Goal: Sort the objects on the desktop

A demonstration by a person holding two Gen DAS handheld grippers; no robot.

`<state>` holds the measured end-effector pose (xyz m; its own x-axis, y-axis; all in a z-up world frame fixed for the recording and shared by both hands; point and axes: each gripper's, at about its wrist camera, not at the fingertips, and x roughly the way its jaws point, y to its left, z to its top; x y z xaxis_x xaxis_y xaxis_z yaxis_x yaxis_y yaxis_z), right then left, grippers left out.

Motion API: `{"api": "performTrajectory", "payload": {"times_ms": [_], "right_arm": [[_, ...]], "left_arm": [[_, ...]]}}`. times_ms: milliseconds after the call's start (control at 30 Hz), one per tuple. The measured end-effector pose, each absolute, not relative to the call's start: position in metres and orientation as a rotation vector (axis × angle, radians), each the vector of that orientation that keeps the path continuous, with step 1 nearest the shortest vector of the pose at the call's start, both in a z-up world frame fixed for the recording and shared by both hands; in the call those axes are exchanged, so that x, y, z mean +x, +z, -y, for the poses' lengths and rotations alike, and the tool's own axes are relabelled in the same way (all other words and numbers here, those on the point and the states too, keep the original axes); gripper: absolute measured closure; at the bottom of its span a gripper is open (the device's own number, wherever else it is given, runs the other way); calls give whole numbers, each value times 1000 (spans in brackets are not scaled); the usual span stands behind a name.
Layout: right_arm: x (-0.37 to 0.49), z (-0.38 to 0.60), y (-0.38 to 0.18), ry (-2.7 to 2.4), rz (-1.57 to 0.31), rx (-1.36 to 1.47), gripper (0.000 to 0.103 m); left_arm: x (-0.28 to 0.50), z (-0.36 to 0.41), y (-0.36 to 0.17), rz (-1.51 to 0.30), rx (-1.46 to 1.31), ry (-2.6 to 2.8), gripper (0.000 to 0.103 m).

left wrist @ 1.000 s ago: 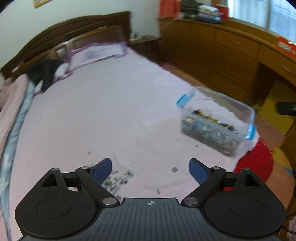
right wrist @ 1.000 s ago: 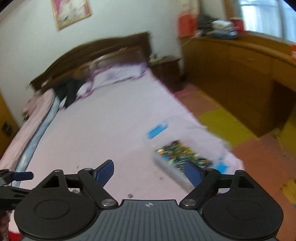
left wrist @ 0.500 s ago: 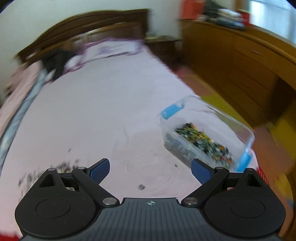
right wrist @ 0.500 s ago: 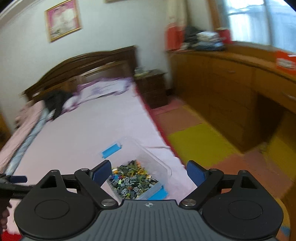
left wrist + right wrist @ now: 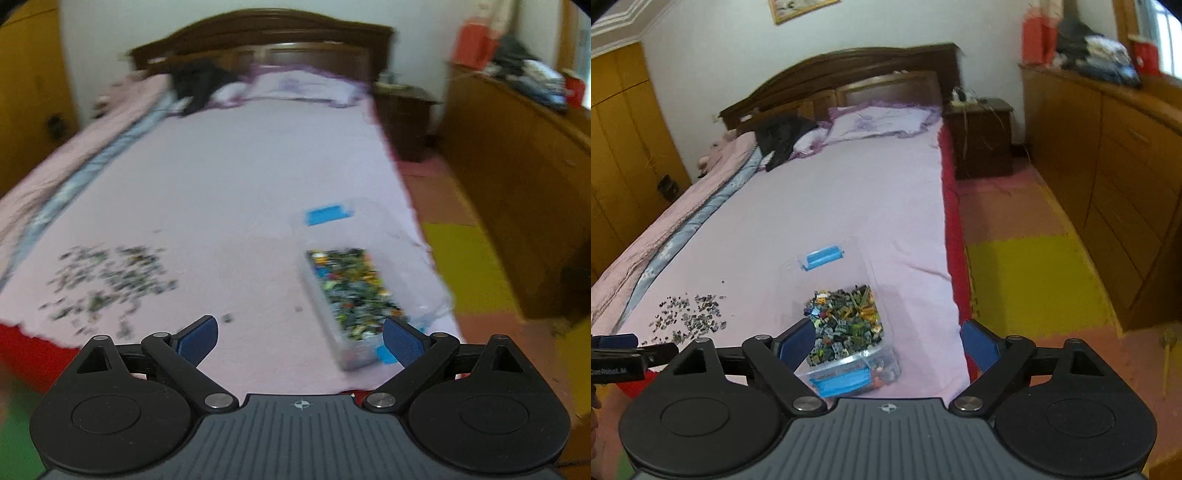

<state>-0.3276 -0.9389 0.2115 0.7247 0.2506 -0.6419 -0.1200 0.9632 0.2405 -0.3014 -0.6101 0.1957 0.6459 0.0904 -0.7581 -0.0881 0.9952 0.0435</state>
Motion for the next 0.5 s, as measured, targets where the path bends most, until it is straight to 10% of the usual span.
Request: {"api": "performTrajectory", "payload": {"times_ms": [500], "right_arm": [[-241,952,235,695,-832,35,13]], "left_arm": [[-359,651,224,-881,-204,607,5]]}}
